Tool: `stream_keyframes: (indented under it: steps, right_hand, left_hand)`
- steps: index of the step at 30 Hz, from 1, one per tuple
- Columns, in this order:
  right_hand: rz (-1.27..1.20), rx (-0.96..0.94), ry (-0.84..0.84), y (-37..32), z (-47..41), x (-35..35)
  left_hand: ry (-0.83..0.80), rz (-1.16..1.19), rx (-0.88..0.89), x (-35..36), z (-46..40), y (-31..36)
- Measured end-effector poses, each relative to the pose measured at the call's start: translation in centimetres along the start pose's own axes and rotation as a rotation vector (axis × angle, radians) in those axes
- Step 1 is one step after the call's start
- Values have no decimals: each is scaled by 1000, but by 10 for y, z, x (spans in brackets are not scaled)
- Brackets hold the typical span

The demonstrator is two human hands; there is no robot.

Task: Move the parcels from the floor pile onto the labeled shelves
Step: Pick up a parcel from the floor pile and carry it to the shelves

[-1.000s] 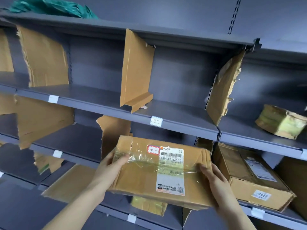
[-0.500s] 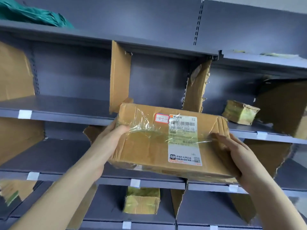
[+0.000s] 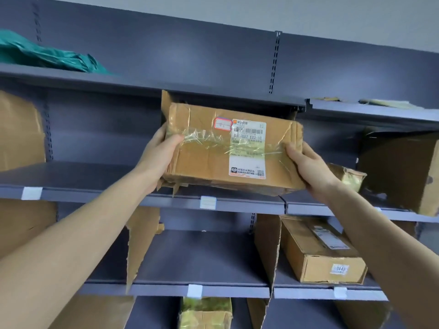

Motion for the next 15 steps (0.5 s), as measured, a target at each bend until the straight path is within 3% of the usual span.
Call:
stream_keyframes:
  steps: [15]
  right_hand:
    - [155, -63, 134, 70, -98, 7]
  left_hand:
    - [40, -108, -7, 18, -94, -75]
Point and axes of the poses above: each hand's wrist, its own z-axis away from the middle knuckle, its own x-axis out of the palm, y = z × x, the point moved 3 cm from there along -z, towards the middle knuckle, and after that the axes turned 13 degrees about -y, right-handed, at the moved point
